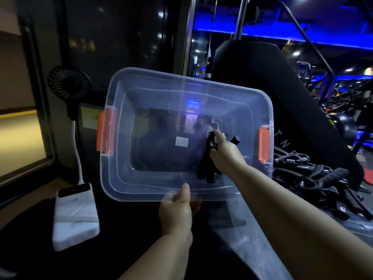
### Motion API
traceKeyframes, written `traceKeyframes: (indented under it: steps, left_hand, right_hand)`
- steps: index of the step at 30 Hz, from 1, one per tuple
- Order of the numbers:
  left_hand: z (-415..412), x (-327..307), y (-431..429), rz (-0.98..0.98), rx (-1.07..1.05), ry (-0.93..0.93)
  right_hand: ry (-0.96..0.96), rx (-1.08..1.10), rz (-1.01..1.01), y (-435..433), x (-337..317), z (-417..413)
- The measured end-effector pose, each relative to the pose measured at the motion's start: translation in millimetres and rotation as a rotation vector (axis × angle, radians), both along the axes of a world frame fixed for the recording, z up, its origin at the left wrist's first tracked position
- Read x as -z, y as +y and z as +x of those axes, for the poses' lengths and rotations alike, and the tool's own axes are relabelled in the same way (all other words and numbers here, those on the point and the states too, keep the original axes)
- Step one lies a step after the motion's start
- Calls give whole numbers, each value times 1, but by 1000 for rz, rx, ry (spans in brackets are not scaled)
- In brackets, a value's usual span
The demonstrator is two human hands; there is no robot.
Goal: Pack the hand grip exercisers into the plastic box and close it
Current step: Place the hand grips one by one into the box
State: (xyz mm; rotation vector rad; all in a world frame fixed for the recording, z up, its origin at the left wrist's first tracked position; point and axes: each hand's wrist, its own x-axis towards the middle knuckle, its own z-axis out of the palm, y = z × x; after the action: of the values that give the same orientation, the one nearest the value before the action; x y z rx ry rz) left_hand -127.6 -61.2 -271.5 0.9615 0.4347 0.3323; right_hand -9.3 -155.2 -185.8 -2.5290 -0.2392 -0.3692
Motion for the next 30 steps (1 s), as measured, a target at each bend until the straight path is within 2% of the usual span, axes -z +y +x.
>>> traceKeyframes:
  steps: [5,13,20,30]
  left_hand:
    - [-5,-3,8,-28,84,46]
    - [-11,-9,22,-182,191,72]
    - [-10,-4,21,-161,199,46]
    - [-11,-2,20,-114,192,19]
  right_hand:
    - [21,24,-111,8,4,12]
    - [-91,107,-318,16,2,38]
    - [-205,163,-296,11,3,43]
    - [-272,220,-266,9,11,36]
